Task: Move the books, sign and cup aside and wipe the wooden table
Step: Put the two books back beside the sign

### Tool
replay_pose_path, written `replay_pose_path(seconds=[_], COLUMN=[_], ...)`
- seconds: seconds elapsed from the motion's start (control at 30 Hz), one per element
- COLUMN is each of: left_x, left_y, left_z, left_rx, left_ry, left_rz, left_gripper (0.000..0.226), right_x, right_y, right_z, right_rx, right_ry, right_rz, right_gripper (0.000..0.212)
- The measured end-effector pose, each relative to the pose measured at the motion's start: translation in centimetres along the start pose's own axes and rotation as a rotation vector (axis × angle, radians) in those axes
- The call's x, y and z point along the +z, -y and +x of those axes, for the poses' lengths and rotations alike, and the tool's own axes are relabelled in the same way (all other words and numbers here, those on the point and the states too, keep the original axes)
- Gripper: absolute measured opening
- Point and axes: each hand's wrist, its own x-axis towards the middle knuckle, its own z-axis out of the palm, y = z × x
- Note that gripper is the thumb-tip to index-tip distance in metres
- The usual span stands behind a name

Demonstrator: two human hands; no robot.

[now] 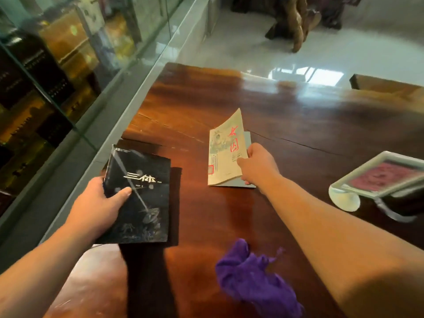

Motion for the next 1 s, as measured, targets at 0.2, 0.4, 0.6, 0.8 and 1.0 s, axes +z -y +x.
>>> replay_pose_path(seconds=[0.2, 0.4, 0.6, 0.8, 1.0], left_x=[6.4, 14.2, 19.5, 22.0, 21.7], left_y=[-9.6, -15.0, -16.5, -17.2, -17.0], left_z=[-0.8, -1.6, -2.6, -2.9, -3.7], left_rx=[0.070, 0.098, 0.098, 0.070, 0.072], left_ry=[0.063, 0.119, 0.179, 0.197, 0.257], left_rz=[-0.028, -0.007, 0.004, 0.026, 0.271], left_gripper=[0.038, 0.037, 0.039, 0.047, 0.080], right_x=[-6.4, -10.2, -12.0, -12.6, -12.9], right_y=[-9.8, -16.4, -19.6, -20.9, -21.1], right_z=[-3.1, -4.3, -4.0, -3.7, -3.8], right_rx=[0.071, 0.133, 0.138, 0.120, 0.151], right_ry=[0.023, 0.041, 0.060, 0.105, 0.107], right_rz=[-0.001, -0.014, -0.104, -0.256, -0.424], right_gripper=[0.011, 0.005, 0.008, 0.011, 0.025])
